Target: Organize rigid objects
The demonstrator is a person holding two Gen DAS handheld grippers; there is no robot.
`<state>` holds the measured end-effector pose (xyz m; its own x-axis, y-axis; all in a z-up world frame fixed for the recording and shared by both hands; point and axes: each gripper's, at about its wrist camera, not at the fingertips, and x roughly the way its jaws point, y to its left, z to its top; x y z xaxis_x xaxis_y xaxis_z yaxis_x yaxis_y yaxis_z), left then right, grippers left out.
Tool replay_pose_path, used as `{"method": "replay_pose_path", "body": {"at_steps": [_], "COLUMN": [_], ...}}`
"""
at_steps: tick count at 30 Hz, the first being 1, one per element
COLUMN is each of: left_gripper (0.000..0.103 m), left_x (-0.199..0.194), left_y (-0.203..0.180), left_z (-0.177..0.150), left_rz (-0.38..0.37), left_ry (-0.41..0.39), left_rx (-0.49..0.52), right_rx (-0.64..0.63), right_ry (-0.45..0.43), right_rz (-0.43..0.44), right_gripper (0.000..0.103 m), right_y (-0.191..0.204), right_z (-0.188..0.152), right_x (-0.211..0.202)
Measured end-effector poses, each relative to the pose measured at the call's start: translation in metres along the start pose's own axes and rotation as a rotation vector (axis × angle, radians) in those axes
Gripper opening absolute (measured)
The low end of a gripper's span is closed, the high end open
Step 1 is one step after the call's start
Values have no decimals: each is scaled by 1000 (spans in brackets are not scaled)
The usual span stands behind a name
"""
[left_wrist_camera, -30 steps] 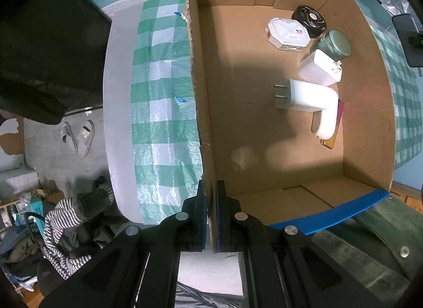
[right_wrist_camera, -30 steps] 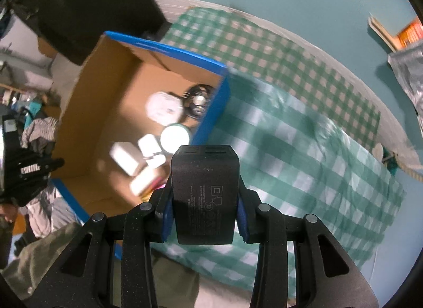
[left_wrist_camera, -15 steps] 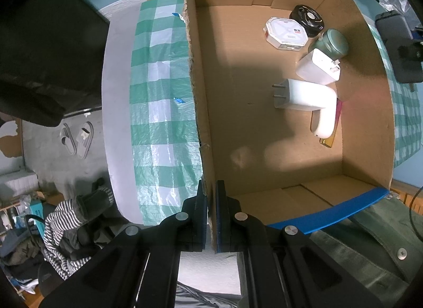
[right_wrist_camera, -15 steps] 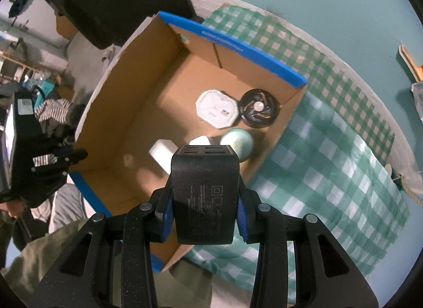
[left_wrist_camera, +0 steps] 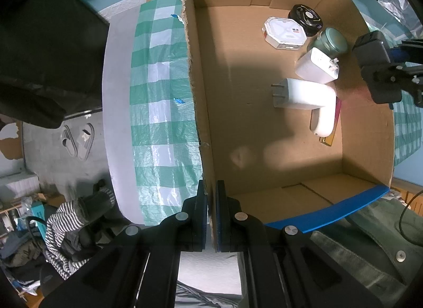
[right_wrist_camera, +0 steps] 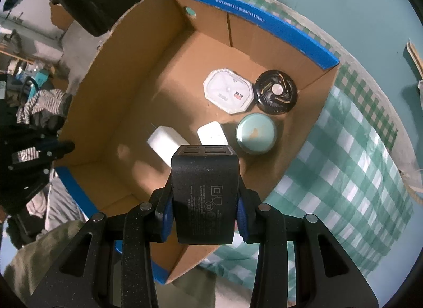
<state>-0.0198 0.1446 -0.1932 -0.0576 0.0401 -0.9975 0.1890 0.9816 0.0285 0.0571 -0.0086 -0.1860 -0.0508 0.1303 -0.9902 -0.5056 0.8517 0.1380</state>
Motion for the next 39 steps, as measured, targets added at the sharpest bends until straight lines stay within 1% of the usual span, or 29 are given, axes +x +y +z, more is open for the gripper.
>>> {"method": "replay_pose_path", "body": {"at_steps": [8, 11, 16, 17, 18, 19, 20, 21, 22, 23, 24, 25, 26, 27, 28, 30, 31, 33, 35, 38, 39], "left_gripper": [4, 4, 4, 4, 7, 7, 7, 7, 8, 12, 20, 24, 32, 36, 37, 45, 46, 58, 64, 79, 81], "left_x": [-1, -2, -2, -3, -3, -4, -5, -5, -8, -9, -12, -15, -16, -20, -24, -30, -35, -44, -57, -80, -83], "left_y": [0, 0, 1, 1, 2, 3, 3, 4, 5, 5, 7, 8, 8, 10, 11, 12, 12, 11, 10, 4, 3], "left_z": [-1, 0, -1, -1, 0, 0, 1, 2, 4, 5, 7, 9, 10, 12, 14, 17, 20, 24, 28, 36, 38], "left_rz": [-8, 4, -2, 1, 2, 3, 5, 9, 9, 10, 14, 17, 18, 18, 15, 17, 21, 25, 22, 11, 11], "left_ry": [-6, -6, -12, -14, -18, -21, -23, -27, -33, -37, -48, -58, -66, -79, -90, -101, -114, -138, -173, -229, -240], "left_rx": [4, 8, 0, -3, -10, -15, -20, -27, -36, -41, -53, -62, -69, -79, -89, -103, -108, -116, -127, -134, -132], "right_rx": [31, 34, 49, 53, 60, 72, 79, 88, 100, 110, 124, 143, 166, 189, 213, 250, 275, 306, 343, 376, 385], "right_ry": [-33, -41, -61, -65, -72, -82, -88, -97, -112, -122, -132, -145, -165, -189, -210, -245, -275, -314, -353, -395, -415], "right_rz": [-10, -19, -40, -41, -43, -46, -47, -51, -57, -61, -67, -73, -79, -85, -87, -93, -102, -109, -120, -158, -170], "right_gripper": [38, 38, 38, 39, 42, 45, 50, 54, 55, 58, 62, 64, 65, 67, 68, 69, 69, 69, 69, 69, 70], "right_y": [-6, -6, -7, -8, -9, -11, -12, -14, -16, -18, -21, -24, -28, -31, -35, -41, -45, -50, -56, -62, -64], "right_z": [2, 3, -1, -1, -2, -3, -4, -5, -7, -8, -9, -10, -11, -13, -14, -18, -21, -26, -30, -37, -40], "right_x": [-9, -11, -18, -19, -21, -24, -26, -29, -33, -36, -40, -44, -50, -56, -61, -72, -80, -92, -104, -122, -129]}}
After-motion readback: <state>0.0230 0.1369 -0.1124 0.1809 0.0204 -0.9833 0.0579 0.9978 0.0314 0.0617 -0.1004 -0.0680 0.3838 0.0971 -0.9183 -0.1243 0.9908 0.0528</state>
